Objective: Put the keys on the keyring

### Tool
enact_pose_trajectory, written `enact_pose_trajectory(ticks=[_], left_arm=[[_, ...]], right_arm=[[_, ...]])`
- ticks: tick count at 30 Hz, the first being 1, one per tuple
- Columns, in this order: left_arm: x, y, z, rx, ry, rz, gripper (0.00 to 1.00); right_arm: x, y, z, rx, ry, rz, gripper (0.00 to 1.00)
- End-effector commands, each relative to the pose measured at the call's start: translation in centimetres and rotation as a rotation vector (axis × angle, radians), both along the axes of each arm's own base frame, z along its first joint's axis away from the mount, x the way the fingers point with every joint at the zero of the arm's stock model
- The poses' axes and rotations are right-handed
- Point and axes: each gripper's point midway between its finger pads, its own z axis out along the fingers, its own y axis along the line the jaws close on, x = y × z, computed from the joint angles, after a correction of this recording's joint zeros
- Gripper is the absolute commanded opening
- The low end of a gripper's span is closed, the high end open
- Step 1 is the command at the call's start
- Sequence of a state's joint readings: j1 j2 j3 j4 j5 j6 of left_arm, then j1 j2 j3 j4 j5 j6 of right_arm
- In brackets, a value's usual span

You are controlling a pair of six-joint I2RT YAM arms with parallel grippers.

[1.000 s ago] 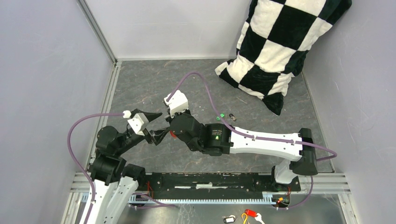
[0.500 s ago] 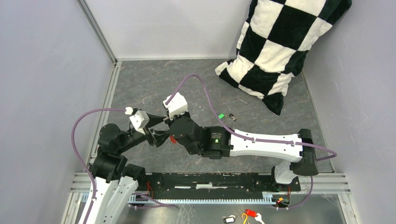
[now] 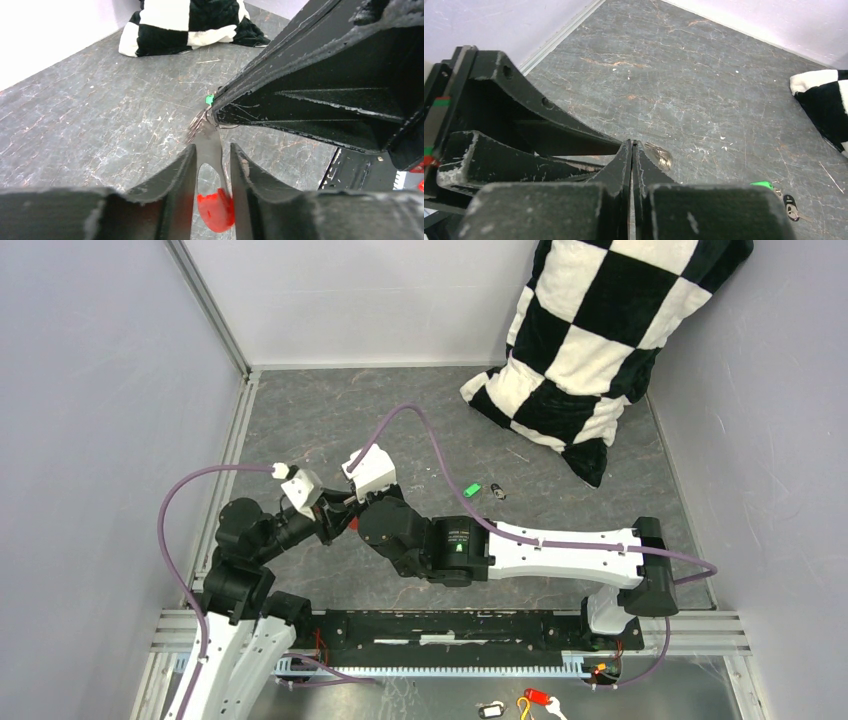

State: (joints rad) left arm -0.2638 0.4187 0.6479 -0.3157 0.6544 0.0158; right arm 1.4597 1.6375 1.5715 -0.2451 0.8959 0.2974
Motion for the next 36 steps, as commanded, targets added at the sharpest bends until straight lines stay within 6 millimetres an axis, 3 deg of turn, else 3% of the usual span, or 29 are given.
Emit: enact_pose_trajectory(ticks=[1, 6, 9, 22, 36], left_arm=[[0.0, 0.8, 1.2, 0.051, -0.121, 0.025, 0.28], [-0.8, 0.8, 1.0, 0.103, -0.194, -0.018, 0.08], [-1.4, 0.6, 1.0, 0.127, -0.241, -0.048, 0.02], [-2.4, 0.8, 1.8, 0.264, -0.493, -0.117, 0.02], [-2.9, 0.7, 1.9, 0.276, -0.539, -0.138, 0.02]], right_arm=[[0.0, 0.1, 2.4, 0.068, -0.016, -0.019, 0.01], [-0.1, 0.0, 2.2, 0.065, -0.011, -0.011, 0.0], [-0.2, 0.1, 2.3, 0.066, -0.009, -0.003, 0.0], [0.3, 1.6, 0.2, 0.022, 0.113, 0.111, 0.0], [0.7, 2.2, -1.8, -0.135, 0.207, 0.195, 0.0]])
